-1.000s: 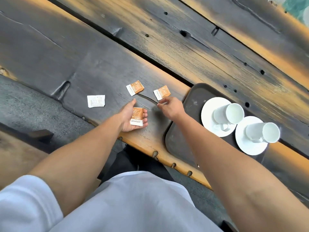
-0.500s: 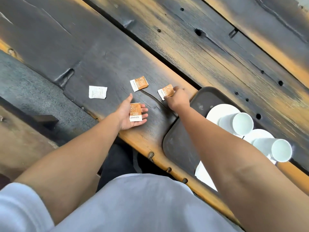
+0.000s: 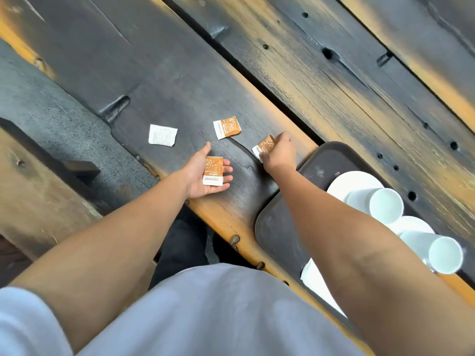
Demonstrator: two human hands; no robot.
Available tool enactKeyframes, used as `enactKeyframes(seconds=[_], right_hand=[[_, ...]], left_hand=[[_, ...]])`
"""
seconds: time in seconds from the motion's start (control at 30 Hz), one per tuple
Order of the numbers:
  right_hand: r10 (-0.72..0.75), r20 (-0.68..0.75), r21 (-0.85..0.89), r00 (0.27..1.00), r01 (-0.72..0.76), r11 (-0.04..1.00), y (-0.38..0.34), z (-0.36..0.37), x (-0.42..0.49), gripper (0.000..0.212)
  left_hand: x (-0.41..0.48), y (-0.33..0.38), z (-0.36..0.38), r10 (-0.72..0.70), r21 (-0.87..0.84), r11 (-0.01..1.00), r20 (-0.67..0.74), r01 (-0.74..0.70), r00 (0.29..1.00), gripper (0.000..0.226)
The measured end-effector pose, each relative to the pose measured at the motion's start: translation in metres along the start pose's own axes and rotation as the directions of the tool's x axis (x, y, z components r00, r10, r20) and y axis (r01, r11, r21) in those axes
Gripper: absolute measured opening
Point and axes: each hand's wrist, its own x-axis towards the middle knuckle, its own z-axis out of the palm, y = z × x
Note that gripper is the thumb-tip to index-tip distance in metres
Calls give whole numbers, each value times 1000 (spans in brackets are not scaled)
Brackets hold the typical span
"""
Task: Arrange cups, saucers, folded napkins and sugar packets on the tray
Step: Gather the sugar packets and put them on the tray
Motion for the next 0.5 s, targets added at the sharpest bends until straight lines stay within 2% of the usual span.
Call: enactKeyframes(seconds=[0.13,0.27,0.4,0.5], right_hand=[[-41,78,72,996,36,997,2,-4,-3,34],[-80,219,233,973,27,972,-2,-11,-10,9],[-132,356,404,925,-25,915,-7,-25,-21,5],[-204,376,496,904,-10,868,-11,-37,-27,15]], left_hand=[[-8,2,1,23,-16,1000,-25,-23,999,68],[-14,5,3,30,-30,999,-33,-31,999,68],[-14,7,6,44,-21,999,-61,-45,997,68],[-13,7,7,37,-8,999,-89,-38,995,68]])
